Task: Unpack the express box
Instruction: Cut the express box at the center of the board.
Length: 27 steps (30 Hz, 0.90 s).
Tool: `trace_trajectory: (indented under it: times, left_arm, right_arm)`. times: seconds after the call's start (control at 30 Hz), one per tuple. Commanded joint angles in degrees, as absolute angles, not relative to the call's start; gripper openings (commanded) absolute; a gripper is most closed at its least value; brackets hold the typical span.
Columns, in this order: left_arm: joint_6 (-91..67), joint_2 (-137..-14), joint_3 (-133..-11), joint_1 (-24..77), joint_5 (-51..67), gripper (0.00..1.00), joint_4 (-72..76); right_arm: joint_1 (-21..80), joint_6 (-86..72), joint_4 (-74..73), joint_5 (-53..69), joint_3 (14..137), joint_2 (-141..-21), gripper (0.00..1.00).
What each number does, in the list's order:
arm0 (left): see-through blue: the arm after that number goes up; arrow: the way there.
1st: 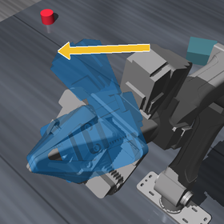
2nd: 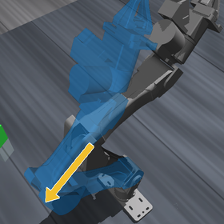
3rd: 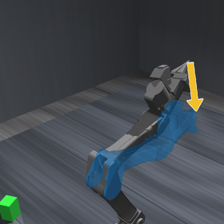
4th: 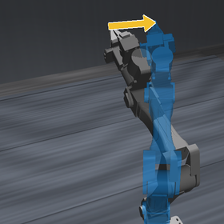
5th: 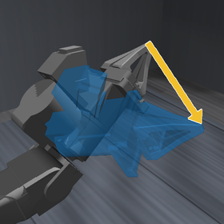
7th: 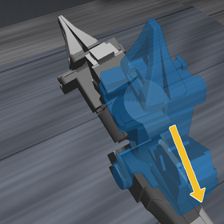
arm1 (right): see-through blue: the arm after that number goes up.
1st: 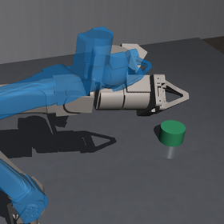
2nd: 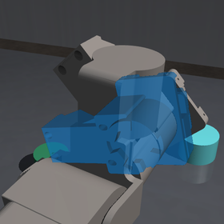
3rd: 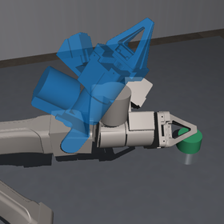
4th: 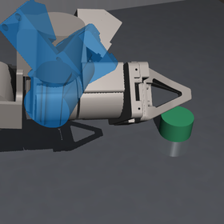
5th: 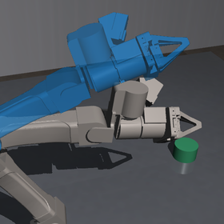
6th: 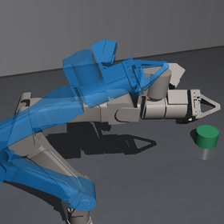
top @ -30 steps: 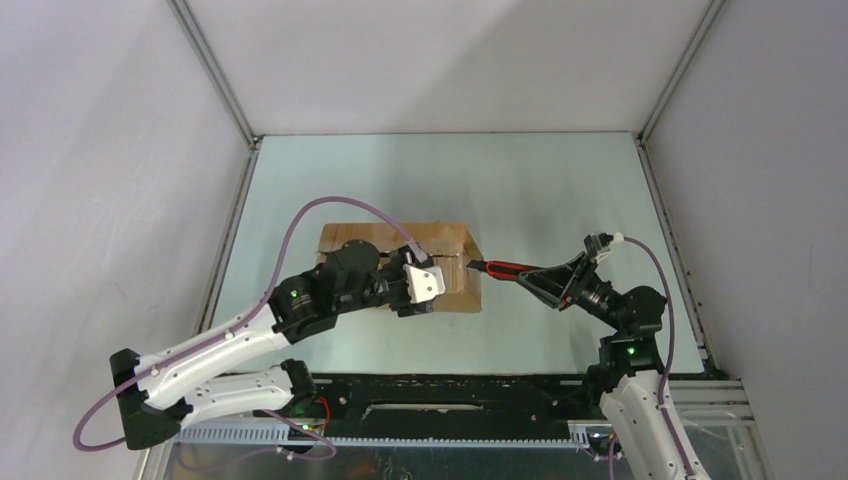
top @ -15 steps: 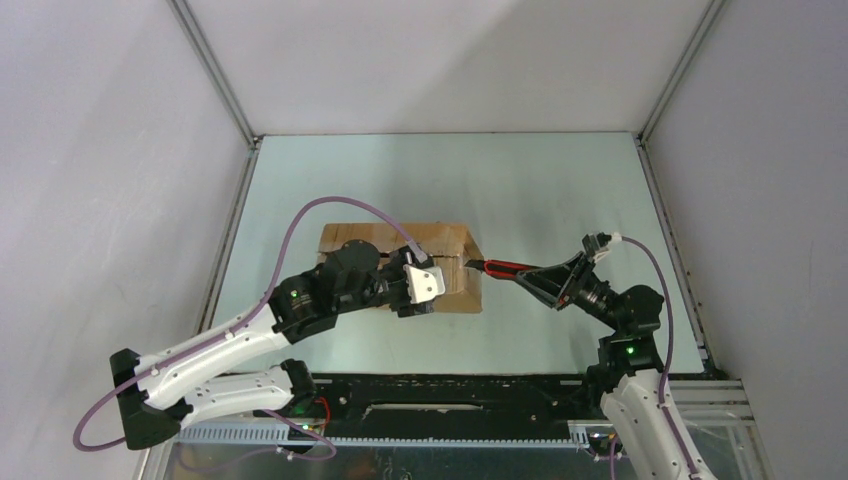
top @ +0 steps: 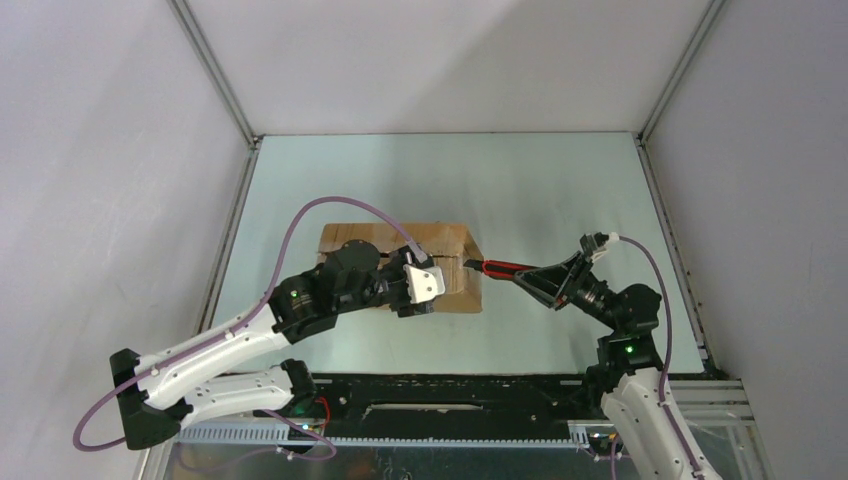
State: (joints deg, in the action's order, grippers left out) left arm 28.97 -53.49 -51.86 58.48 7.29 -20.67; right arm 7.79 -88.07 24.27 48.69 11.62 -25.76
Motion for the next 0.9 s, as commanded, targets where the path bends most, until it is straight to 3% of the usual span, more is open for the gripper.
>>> trace_trajectory:
  times: [0.0,0.5,0.7,0.87]
  left_arm:
    - [29.7,-52.8,-52.5,58.3,8.4,0.62,-16.5]
    - [30.3,-54.6,-53.9,58.4,10.3,0.61,-15.2]
    - [30.4,-54.5,-54.1,58.4,10.4,0.61,-14.4]
    - [28.8,-52.3,-52.5,58.4,10.3,0.60,-10.3]
  right_arm:
    - [8.8,-87.6,28.0,47.7,12.4,-26.1,0.00]
    - [15.2,-79.1,16.9,42.6,16.9,-25.9,0.00]
    - [18.0,-79.6,19.4,42.2,16.9,-27.5,0.00]
    - [14.3,-87.2,30.6,45.9,13.8,-28.8,0.00]
